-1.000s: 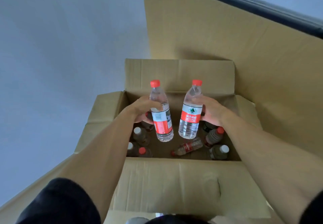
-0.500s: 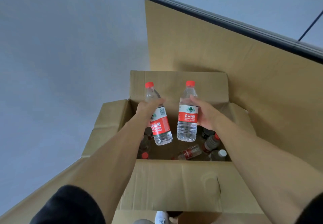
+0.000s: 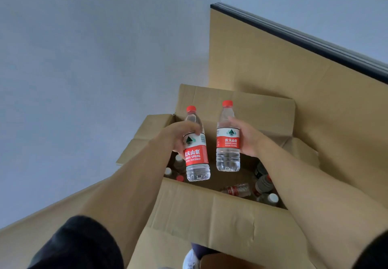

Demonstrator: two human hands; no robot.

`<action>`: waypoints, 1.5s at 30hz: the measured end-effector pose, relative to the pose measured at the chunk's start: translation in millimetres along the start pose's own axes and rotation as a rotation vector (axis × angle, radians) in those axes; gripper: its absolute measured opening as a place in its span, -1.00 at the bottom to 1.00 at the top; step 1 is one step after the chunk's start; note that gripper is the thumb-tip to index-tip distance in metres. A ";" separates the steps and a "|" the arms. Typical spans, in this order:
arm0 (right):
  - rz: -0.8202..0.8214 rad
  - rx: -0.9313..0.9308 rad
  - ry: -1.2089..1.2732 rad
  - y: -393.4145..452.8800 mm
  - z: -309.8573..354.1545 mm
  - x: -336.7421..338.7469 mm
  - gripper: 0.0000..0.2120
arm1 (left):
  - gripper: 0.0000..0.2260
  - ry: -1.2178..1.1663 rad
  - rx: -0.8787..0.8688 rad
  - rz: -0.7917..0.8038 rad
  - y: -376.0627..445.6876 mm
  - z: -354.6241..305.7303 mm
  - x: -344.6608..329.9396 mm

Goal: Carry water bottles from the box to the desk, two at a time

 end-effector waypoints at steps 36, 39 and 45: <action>0.821 -0.271 -0.814 -44.0 -259.6 -518.5 -0.75 | -0.57 -0.623 -0.259 -0.891 -363.6 312.9 333.1; 0.903 -0.310 -0.888 -61.2 -311.8 -573.4 -0.69 | -0.61 -0.664 -0.224 -0.955 -413.8 365.0 361.2; 1.031 -0.426 -0.961 -107.8 -417.1 -666.0 -0.55 | -0.59 -0.783 -0.194 -1.118 -507.5 462.1 395.4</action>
Point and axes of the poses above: each hand's wrist, its own y-axis towards the middle knuckle, its own x-axis out of the back of the hand, z = x × y, the point moved 10 cm from there along y, towards the middle knuckle, and after that the axes turned 9 degrees about -x, right-handed, at the moved point
